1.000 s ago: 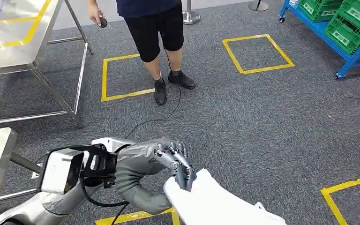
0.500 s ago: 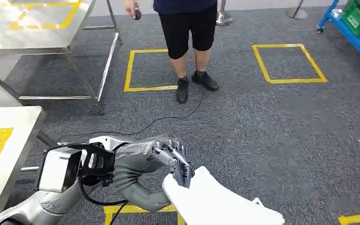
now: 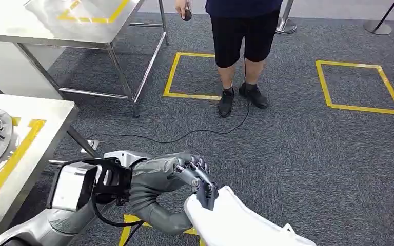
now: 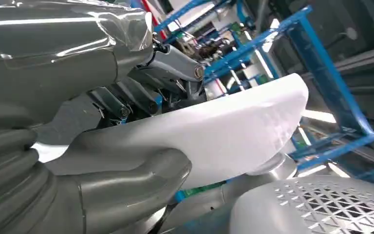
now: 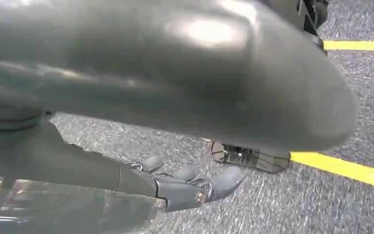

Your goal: Take the parts from the cabinet and place them on the table.

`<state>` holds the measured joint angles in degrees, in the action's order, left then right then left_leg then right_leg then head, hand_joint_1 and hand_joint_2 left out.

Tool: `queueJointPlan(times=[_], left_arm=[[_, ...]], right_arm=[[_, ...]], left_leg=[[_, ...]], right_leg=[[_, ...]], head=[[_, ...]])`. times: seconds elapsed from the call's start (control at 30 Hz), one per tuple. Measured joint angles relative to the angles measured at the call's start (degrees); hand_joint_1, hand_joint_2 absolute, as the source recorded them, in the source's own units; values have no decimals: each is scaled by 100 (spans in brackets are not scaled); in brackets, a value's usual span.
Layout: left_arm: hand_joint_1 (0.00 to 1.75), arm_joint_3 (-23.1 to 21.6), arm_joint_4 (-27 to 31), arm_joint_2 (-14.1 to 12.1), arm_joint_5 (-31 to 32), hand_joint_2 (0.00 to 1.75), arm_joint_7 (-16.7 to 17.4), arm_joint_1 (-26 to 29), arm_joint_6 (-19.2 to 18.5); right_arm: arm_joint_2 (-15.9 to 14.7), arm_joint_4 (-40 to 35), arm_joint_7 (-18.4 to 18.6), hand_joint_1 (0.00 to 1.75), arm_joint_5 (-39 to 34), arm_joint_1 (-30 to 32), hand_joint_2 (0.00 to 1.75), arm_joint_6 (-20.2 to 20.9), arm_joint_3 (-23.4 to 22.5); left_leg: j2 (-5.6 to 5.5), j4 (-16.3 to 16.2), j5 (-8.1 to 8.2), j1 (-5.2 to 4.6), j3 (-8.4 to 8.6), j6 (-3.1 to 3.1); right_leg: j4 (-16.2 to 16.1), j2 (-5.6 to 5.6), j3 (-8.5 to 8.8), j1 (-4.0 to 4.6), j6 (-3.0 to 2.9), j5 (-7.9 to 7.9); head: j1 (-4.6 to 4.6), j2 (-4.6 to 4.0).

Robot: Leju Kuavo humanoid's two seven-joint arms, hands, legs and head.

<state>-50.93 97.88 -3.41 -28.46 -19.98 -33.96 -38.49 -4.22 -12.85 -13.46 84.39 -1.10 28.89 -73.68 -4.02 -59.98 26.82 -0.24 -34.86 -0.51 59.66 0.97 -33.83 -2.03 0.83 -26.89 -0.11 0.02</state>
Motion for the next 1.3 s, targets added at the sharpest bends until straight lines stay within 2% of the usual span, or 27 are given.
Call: queueJointPlan(times=[0.03,0.07,0.13,0.17,0.2,0.23,0.27,0.3,0.33,0.37,0.47,0.5,0.53,0.57,0.63,0.67,0.7,0.87,0.97,1.0,1.03,1.07,1.1,1.17,1.2,1.27,1.3], left_arm=[[173,0,0,-2,74,175,0,-8,20],[173,0,0,-2,115,175,-13,-6,37],[173,-7,-11,-9,166,175,-20,7,43],[173,-7,-24,-15,174,175,-26,11,46],[173,-7,-31,-22,192,175,-28,13,46],[173,-7,-35,-28,203,175,-31,13,46],[173,-4,-35,-31,214,175,-42,12,48],[173,-2,-33,-31,216,175,-46,9,50],[173,2,-33,-28,218,175,-57,-1,55],[173,2,-33,-22,223,175,-59,-20,63],[173,4,-33,-17,234,175,-70,-25,66],[173,20,-31,-15,232,175,-74,-14,65],[173,24,-33,-11,232,175,-79,-15,65],[173,17,-42,11,225,175,-81,-34,74],[173,-6,-48,31,233,175,-81,-2,74],[173,-9,-57,31,236,175,-81,18,72],[173,-9,-66,31,236,175,-81,28,72],[173,-9,-68,31,236,175,-81,30,72],[173,-9,-79,31,236,175,-81,33,72],[173,-9,-85,31,236,175,-81,32,72],[173,-7,-90,26,234,175,-81,35,70],[173,4,-92,24,232,175,-83,45,63],[173,4,-92,15,232,175,-83,52,61],[173,11,-90,7,234,175,-83,40,57],[173,17,-90,7,232,175,-85,39,55],[173,11,-92,-2,232,175,-85,58,52],[173,11,-92,-4,232,175,-85,68,48]], right_arm=[[9,9,9,0,-13,6,0,0,-9],[7,22,19,0,-22,16,0,-4,-24],[4,42,24,0,-22,40,0,-35,-44],[0,50,24,0,-22,43,0,-39,-46],[0,57,24,0,-22,38,0,-50,-48],[4,68,24,0,-22,30,0,-52,-48],[7,94,24,0,-22,23,0,-63,-48],[7,105,22,0,-22,25,0,-74,-48],[46,136,22,0,-22,25,0,-77,-48],[61,149,17,0,-24,25,0,-85,-48],[64,168,11,0,-24,21,0,-98,-50],[63,173,6,0,-26,12,0,-98,-52],[57,177,4,0,-26,2,0,-98,-52],[53,184,4,0,-33,14,0,-98,-55],[29,186,7,0,-33,48,0,-103,-57],[9,188,7,0,-33,62,0,-103,-59],[7,186,6,0,-33,64,0,-103,-59],[7,186,6,0,-33,64,0,-103,-59],[0,188,7,0,-31,67,0,-103,-59],[-6,186,7,0,-31,58,0,-103,-59],[9,207,7,0,-28,56,0,-98,-59],[-13,208,0,0,-31,29,0,-94,-63],[-9,208,-2,0,-28,24,0,-94,-63],[-17,214,-9,0,-31,23,0,-94,-63],[-15,216,-11,0,-31,41,0,-92,-63],[-24,216,-11,0,-31,72,0,-92,-63],[-24,216,-11,0,-31,74,0,-92,-63]], left_leg=[[212,-270,142,4,-120,24],[329,-732,346,20,-355,39],[386,-1593,653,29,-839,38],[385,-1823,687,27,-987,32],[385,-1784,602,23,-1001,4],[386,-1581,448,10,-921,-33],[416,-965,96,-41,-613,-127],[529,-416,-155,-117,-312,-227],[893,-21,-165,-253,-83,-343],[956,68,-114,-269,-54,-352],[725,128,-136,-292,-57,-375],[621,327,-240,-236,156,-400],[562,441,-291,-211,195,-357],[499,472,-328,-183,213,-393],[326,472,-327,-148,213,-389],[239,466,-324,-141,210,-384],[190,461,-320,-133,209,-377],[175,459,-320,-130,210,-374],[95,445,-310,-109,213,-356],[-73,363,-252,-44,214,-267],[-219,159,-122,-30,134,-102],[-328,106,-109,-4,57,-80],[-343,99,-94,14,51,-67],[152,-223,100,-5,-95,5],[296,-650,308,5,-307,29],[377,-1613,674,19,-825,42],[378,-1804,671,22,-951,34]], right_leg=[[0,-42,15,20,-26,-16],[0,-99,17,45,-49,-31],[2,-233,15,85,-79,-51],[3,-300,17,112,-95,-63],[3,-357,28,135,-110,-74],[2,-404,42,160,-127,-87],[2,-477,85,186,-151,-114],[-6,-538,130,198,-160,-138],[-29,-589,168,194,-156,-158],[-42,-651,166,234,-133,-167],[-114,-894,224,213,-102,-176],[-135,-893,230,273,-86,-200],[-24,-562,216,223,-75,-220],[280,-271,58,214,-94,-340],[1170,-106,-430,187,-94,-663],[1529,-105,-652,167,-62,-744],[1635,-105,-731,153,-36,-748],[1648,-106,-747,149,-27,-740],[1561,-105,-752,117,40,-642],[688,-83,-397,30,258,-173],[31,145,-91,-6,315,45],[22,42,-77,11,92,59],[22,3,-70,-14,67,50],[8,-65,-44,4,9,39],[9,-112,-40,19,-13,23],[10,-248,-39,47,-50,-3],[10,-308,-34,63,-64,-13]], head=[[-44,0],[-39,2],[-46,0],[-50,2],[-52,2],[-46,2],[-50,2],[-48,2],[-39,2],[-46,0],[-68,2],[-63,2],[-55,0],[-77,0],[-39,0],[-42,0],[-37,0],[-37,0],[-42,0],[-42,0],[15,0],[-9,2],[-8,0],[-59,0],[-55,0],[-59,0],[-59,0]])
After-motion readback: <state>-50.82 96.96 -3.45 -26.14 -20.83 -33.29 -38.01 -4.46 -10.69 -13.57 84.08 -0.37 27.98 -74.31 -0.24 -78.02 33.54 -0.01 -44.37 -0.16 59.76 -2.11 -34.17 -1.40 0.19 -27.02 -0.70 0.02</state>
